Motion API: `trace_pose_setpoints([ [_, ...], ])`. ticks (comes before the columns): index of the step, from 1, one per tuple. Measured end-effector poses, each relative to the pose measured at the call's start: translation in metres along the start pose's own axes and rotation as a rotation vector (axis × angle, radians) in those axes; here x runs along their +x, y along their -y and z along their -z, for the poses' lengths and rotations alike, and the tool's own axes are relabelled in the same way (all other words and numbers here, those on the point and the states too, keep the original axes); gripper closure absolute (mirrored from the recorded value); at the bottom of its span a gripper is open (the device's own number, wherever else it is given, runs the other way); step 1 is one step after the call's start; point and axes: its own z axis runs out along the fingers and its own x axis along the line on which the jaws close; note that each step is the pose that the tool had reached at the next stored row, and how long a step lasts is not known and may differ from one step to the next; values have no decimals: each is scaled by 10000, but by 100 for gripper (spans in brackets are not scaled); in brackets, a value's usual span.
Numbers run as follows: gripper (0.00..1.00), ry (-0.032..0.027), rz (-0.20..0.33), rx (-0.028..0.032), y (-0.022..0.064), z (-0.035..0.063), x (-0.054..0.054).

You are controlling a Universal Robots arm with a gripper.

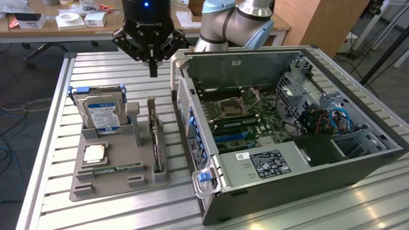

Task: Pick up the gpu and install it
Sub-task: 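Reach for the gpu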

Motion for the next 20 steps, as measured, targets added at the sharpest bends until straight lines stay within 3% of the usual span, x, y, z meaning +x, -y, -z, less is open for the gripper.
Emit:
trace_pose_setpoints([
  [11,90,-2,1,0,8,1,31],
  [20,90,0,1,0,109,4,25],
])
